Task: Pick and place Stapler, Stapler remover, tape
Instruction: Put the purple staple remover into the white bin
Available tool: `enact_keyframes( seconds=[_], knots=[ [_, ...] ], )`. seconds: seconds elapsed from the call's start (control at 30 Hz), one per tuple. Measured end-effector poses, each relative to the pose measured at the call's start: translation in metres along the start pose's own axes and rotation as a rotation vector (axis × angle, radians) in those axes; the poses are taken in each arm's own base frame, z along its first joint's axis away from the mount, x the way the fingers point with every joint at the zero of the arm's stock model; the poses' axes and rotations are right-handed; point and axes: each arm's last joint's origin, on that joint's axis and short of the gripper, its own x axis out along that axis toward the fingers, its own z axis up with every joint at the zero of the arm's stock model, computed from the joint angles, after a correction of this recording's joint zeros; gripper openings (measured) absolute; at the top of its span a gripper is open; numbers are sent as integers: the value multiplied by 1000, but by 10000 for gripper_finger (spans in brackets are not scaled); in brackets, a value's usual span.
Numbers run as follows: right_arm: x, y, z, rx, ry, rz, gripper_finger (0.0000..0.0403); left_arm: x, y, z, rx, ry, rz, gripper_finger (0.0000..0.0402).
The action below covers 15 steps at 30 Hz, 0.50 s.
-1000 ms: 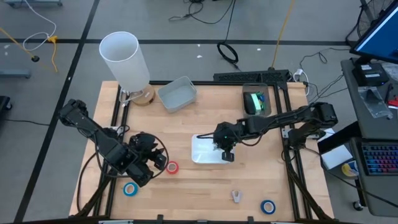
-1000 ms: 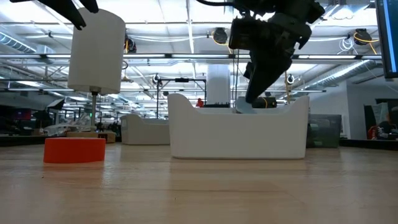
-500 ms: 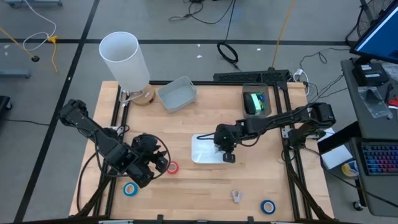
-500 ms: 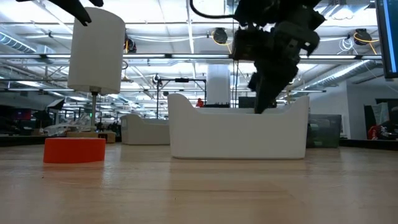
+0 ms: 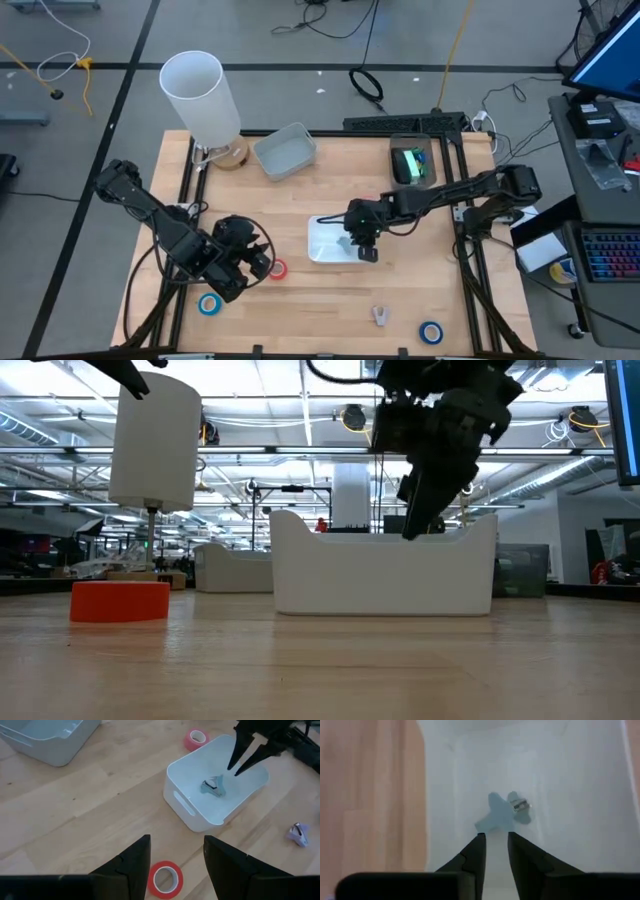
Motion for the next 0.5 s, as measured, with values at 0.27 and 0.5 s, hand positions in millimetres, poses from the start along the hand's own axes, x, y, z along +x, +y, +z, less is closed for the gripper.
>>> enact_keyframes(
  seconds=[0.27, 0.5],
  knots=[
    [-35, 18, -3, -41, -30, 172, 100, 0, 0, 0, 22, 1, -2, 182],
    [-57, 60, -17, -205, -41, 266, 96, 0, -2, 0, 8, 0, -17, 182]
  ],
)
